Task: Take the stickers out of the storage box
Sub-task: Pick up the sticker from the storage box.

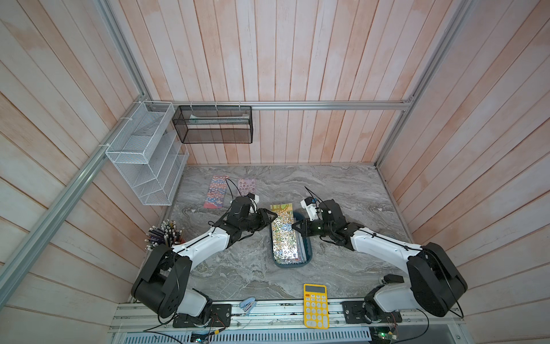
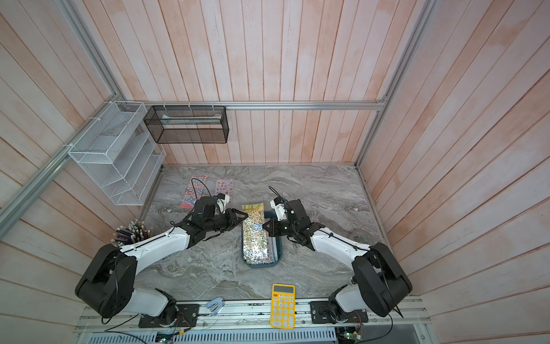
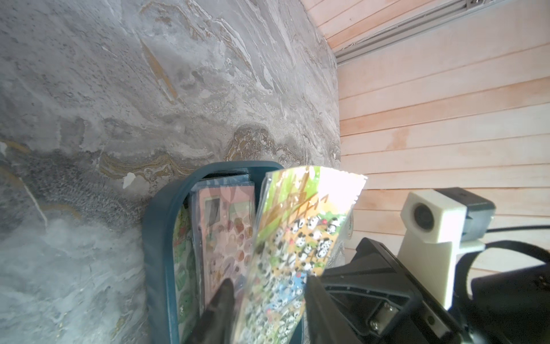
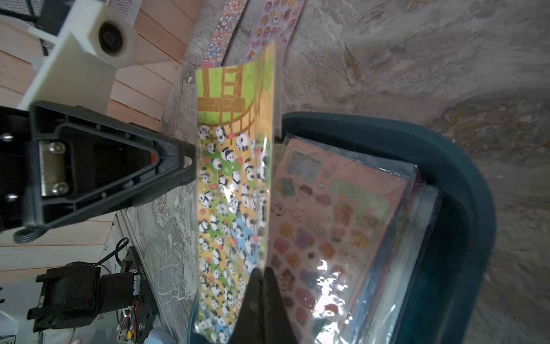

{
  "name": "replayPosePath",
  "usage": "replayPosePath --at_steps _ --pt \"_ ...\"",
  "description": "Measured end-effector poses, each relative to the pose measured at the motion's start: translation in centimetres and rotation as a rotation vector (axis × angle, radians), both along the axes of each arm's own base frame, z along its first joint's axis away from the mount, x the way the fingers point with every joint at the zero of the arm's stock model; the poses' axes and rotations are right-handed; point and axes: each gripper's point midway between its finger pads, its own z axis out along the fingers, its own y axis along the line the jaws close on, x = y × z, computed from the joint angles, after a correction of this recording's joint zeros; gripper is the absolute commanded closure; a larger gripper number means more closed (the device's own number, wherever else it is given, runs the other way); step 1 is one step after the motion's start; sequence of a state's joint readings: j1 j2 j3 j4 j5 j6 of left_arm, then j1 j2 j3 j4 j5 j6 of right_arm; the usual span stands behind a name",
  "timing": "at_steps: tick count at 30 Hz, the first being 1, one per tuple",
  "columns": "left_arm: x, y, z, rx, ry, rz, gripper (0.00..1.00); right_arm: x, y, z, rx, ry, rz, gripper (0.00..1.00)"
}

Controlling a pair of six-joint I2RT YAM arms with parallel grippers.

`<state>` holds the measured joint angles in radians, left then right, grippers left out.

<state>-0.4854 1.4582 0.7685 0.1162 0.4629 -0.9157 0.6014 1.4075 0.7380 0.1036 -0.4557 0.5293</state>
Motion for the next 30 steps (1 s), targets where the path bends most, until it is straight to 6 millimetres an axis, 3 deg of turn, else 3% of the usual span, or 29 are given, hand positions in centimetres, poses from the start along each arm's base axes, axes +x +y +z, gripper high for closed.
replayPosePath --at_steps 8,20,30 --pt "-0.1 0.4 0.8 0.013 -0.033 0.005 0.45 0.0 -1.0 0.7 -0.032 -0.032 -0.023 1.0" --pt "-0.5 0.8 5.6 -0.014 -0.192 -0.011 0.33 0.2 -2.2 3.0 -0.031 -0.093 -0.046 1.0" --pt "-1.1 -0.4 6.6 -0.03 -0.253 -0.072 0.39 1.2 -3.7 5.4 0.06 -0.095 -0.053 1.0"
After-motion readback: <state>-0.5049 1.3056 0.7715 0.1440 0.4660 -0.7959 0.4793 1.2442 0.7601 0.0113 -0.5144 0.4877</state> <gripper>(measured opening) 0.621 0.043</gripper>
